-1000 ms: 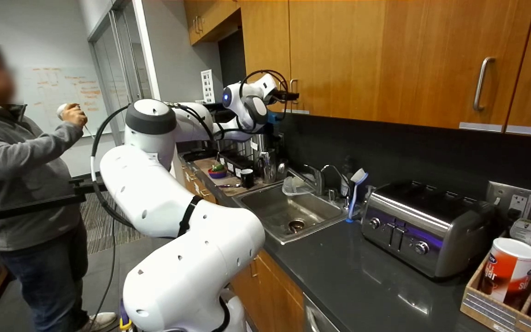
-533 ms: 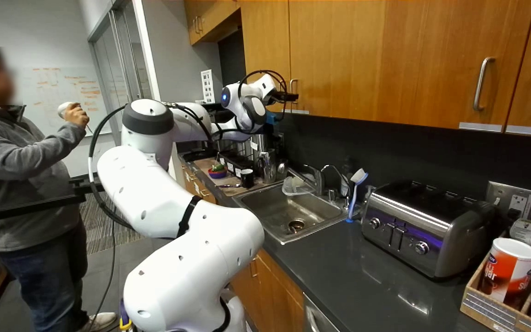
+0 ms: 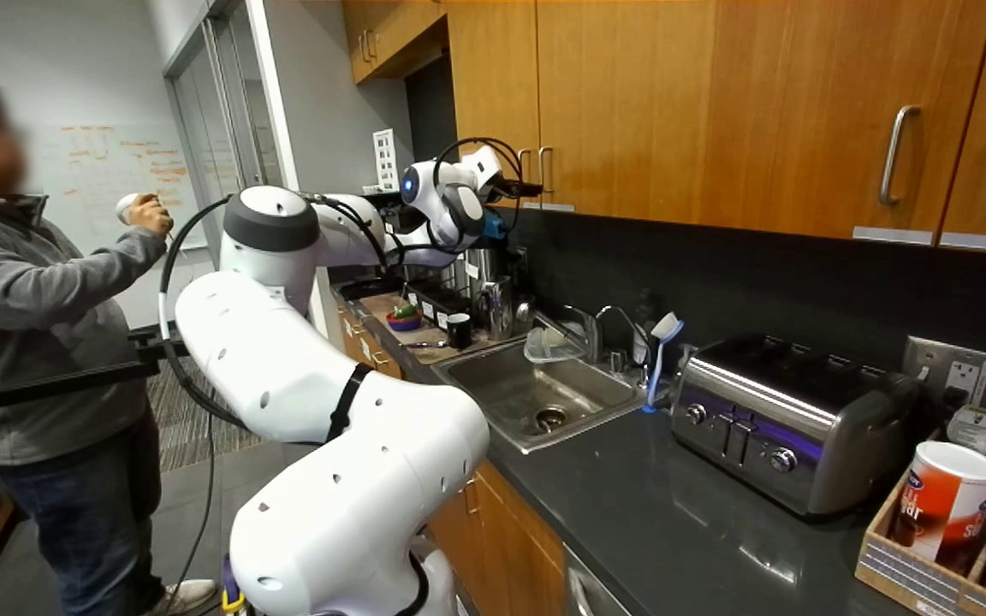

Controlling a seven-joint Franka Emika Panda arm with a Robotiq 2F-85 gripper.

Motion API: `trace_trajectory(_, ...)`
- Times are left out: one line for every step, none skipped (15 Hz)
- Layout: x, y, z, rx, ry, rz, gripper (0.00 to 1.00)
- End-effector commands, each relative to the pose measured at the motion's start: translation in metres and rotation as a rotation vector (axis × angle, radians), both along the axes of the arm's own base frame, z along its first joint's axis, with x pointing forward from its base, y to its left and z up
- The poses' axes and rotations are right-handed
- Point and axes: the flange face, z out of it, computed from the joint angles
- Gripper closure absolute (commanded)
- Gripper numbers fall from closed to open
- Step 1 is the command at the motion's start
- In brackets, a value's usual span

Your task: Open the second cabinet door from the left

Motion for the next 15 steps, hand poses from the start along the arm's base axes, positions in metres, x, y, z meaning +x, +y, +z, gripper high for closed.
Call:
trace_trajectory(0.003,0.001,0.005,-0.030,-0.010,-0.016,0.00)
trace_trajectory(0.004,0.000,0.006,-0.034,-0.014,-0.020,0.00)
trace_trajectory(0.004,-0.001,0.007,-0.034,-0.015,-0.022,0.00)
trace_trajectory(0.005,-0.001,0.010,-0.032,-0.015,-0.022,0.00)
trace_trajectory(0.006,0.000,0.012,-0.029,-0.017,-0.021,0.00)
trace_trajectory(0.007,0.000,0.015,-0.026,-0.021,-0.020,0.00)
trace_trajectory(0.009,0.001,0.018,-0.022,-0.023,-0.019,0.00)
trace_trajectory(0.011,0.002,0.020,-0.020,-0.022,-0.018,0.00)
trace_trajectory(0.014,0.002,0.022,-0.020,-0.023,-0.019,0.00)
trace_trajectory(0.017,0.003,0.023,-0.021,-0.023,-0.021,0.00)
trace_trajectory(0.020,0.004,0.025,-0.022,-0.023,-0.023,0.00)
trace_trajectory(0.024,0.004,0.026,-0.026,-0.024,-0.027,0.00)
trace_trajectory(0.027,0.002,0.028,-0.028,-0.026,-0.032,0.00)
trace_trajectory(0.031,0.001,0.029,-0.031,-0.026,-0.039,0.00)
trace_trajectory(0.035,-0.002,0.029,-0.035,-0.024,-0.048,0.00)
